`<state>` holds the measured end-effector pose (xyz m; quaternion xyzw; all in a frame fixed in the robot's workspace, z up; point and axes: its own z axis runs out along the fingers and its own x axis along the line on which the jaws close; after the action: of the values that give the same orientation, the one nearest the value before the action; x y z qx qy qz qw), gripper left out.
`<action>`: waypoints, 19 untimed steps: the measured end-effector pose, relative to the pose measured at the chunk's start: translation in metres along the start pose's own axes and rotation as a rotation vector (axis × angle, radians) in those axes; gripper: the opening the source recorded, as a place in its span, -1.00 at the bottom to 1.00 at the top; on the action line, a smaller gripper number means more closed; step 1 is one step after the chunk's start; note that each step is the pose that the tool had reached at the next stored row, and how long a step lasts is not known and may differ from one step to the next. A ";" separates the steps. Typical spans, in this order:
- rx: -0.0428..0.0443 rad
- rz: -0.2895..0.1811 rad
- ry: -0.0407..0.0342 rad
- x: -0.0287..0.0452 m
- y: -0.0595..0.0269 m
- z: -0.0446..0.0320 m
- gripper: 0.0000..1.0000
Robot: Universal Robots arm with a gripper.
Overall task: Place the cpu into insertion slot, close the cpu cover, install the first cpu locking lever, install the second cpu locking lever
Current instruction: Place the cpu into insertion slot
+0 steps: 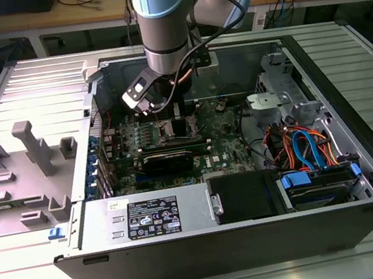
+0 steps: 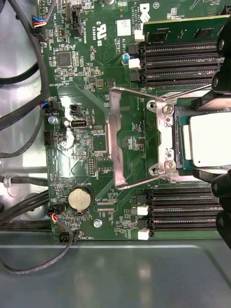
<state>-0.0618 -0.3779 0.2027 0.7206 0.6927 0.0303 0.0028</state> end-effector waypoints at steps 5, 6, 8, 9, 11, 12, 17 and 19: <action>0.0000 -0.001 0.0002 0.0000 0.0000 -0.0001 0.04; -0.0003 -0.001 0.0008 0.0001 0.0001 -0.0010 0.04; 0.0000 0.000 0.0001 0.0001 0.0002 -0.0030 0.04; -0.0001 0.001 0.0001 0.0001 0.0002 -0.0030 0.04; -0.0001 0.002 -0.0002 -0.0002 0.0002 -0.0031 0.04; 0.0000 0.003 -0.0001 -0.0002 0.0002 -0.0031 0.04; -0.0001 0.002 -0.0001 -0.0003 0.0002 -0.0030 0.04; -0.0001 0.002 -0.0001 -0.0003 0.0002 -0.0029 0.04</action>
<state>-0.0617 -0.3783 0.2056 0.7214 0.6918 0.0302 0.0028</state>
